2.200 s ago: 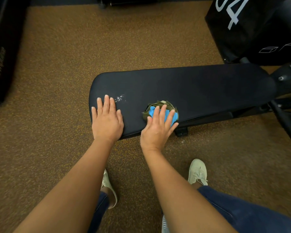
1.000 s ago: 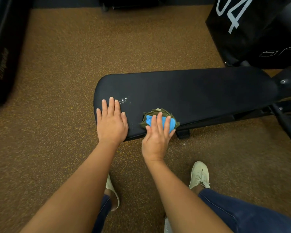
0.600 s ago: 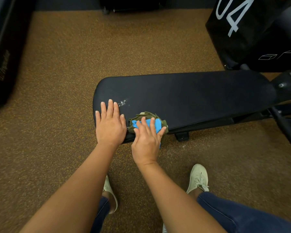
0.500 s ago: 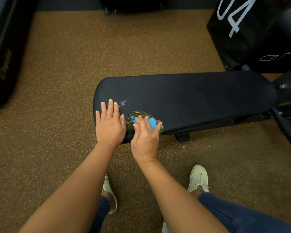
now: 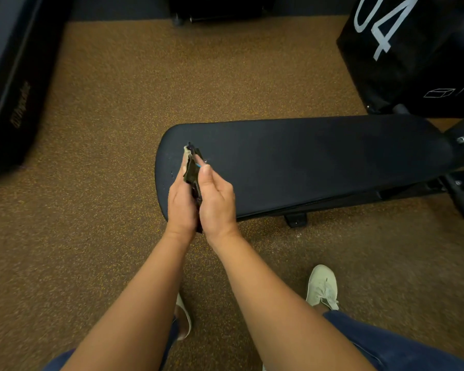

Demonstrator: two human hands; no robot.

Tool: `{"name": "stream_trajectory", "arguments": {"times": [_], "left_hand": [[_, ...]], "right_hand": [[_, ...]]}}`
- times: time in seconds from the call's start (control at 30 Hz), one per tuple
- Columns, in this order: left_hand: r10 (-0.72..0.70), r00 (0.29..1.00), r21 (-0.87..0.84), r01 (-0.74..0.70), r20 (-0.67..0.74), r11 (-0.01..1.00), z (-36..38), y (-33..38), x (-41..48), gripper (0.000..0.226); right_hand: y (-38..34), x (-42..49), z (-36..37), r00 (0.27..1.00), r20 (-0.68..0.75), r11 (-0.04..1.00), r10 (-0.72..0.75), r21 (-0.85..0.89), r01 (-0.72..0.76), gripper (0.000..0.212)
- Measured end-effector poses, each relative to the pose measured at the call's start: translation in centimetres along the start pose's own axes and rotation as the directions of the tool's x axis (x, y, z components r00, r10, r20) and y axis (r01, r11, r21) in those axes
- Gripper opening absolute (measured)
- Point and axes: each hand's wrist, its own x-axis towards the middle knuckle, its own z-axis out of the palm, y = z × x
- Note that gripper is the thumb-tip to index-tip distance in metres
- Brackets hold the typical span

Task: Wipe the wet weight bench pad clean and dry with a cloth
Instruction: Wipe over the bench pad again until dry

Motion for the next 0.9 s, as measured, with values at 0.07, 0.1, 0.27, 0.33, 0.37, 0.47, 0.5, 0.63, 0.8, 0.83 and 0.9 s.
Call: {"name": "stream_trajectory", "arguments": {"times": [0.07,0.1,0.27,0.33,0.37,0.47,0.5,0.63,0.8,0.83,0.9], "left_hand": [[-0.096,0.995,-0.232,0.102,0.036,0.967,0.4,0.7,-0.7,0.044],[-0.128,0.990,-0.355,0.140,0.055,0.924,0.3,0.9,-0.8,0.045],[-0.083,0.994,-0.337,0.101,0.070,0.936,-0.3,0.6,-0.3,0.017],[-0.120,0.992,-0.337,0.124,0.035,0.933,-0.5,0.5,0.0,0.033],[-0.115,0.993,-0.286,0.114,0.012,0.951,-0.5,0.6,0.2,0.044],[0.022,0.999,0.251,-0.014,-0.030,0.968,-0.3,0.7,0.4,0.079],[0.092,0.995,0.486,-0.066,-0.030,0.871,-0.3,0.4,0.4,0.082],[0.194,0.975,0.907,-0.175,0.106,0.382,-0.2,-2.2,0.0,0.083],[0.141,0.961,0.959,-0.255,0.238,0.123,-0.2,-5.5,-0.8,0.082],[0.139,0.959,0.959,-0.262,0.246,0.109,-0.1,-5.6,-0.9,0.080],[0.138,0.952,0.955,-0.286,0.273,0.085,0.0,-5.5,-0.9,0.075]], "right_hand": [[-0.3,-0.1,-0.4,0.996,0.080,0.996,0.045,0.068,-0.050,0.062],[-0.4,-0.3,-0.7,0.991,0.122,0.995,0.052,0.081,-0.062,0.063],[0.1,-0.2,-2.0,0.980,0.193,0.997,0.044,0.062,-0.056,0.058],[0.7,0.3,-2.6,0.989,0.144,0.991,-0.034,-0.120,0.051,0.050],[1.1,0.6,-3.1,0.989,0.114,0.959,-0.099,-0.253,0.125,0.048],[2.7,0.9,-4.9,0.939,0.058,0.697,-0.338,-0.655,0.291,0.049],[3.2,0.9,-5.5,0.919,0.040,0.596,-0.393,-0.750,0.287,0.046],[4.4,0.4,-7.8,0.894,0.052,0.314,-0.445,-0.926,0.210,0.041],[5.3,-0.2,-9.6,0.926,0.147,0.078,-0.348,-0.980,0.185,0.050],[5.6,-0.2,-9.8,0.933,0.150,0.059,-0.328,-0.982,0.179,0.051],[5.9,-0.1,-10.0,0.944,0.152,0.044,-0.292,-0.984,0.172,0.052]]}}
